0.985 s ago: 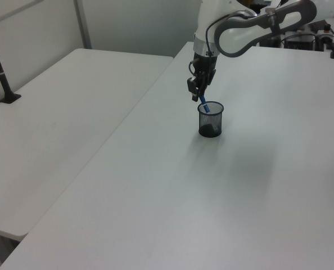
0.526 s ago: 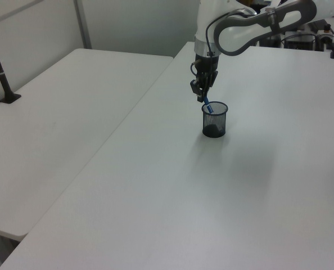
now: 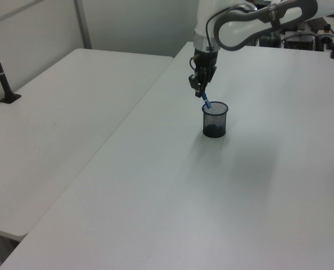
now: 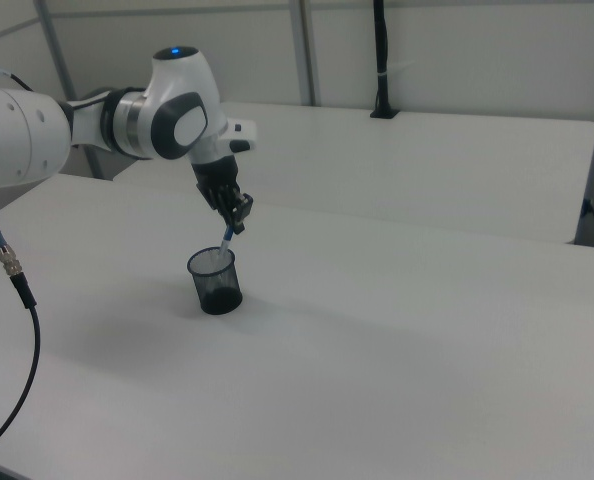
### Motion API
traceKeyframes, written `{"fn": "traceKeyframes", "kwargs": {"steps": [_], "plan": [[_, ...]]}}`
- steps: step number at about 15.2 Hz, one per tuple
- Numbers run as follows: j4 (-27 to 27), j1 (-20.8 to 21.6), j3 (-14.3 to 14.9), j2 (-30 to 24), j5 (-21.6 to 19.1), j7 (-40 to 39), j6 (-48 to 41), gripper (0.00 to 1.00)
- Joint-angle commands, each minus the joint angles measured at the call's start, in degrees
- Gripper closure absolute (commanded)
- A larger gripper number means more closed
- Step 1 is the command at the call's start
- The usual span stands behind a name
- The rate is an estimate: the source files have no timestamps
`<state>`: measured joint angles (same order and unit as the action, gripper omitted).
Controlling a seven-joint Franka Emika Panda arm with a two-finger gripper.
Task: Remove the marker
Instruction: 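Close the gripper on the marker and lift it out of the cup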
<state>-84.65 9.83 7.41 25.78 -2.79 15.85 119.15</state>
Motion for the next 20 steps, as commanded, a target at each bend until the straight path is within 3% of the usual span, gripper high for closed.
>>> {"fn": "traceKeyframes", "kwargs": {"steps": [1,6,12,15,20], "plan": [[4.39,-1.56,0.41,-1.61,-3.8,-1.52,-6.46,0.93],[5.81,-4.98,0.59,-6.34,-6.96,-5.81,-12.35,0.92],[5.81,-11.32,0.76,-12.33,-7.94,-23.12,-28.59,0.88],[5.46,-10.1,0.24,-12.25,-7.32,-24.64,-34.06,0.87],[1.16,-2.19,0.33,-9.27,-6.0,-24.11,-37.14,0.87]]}}
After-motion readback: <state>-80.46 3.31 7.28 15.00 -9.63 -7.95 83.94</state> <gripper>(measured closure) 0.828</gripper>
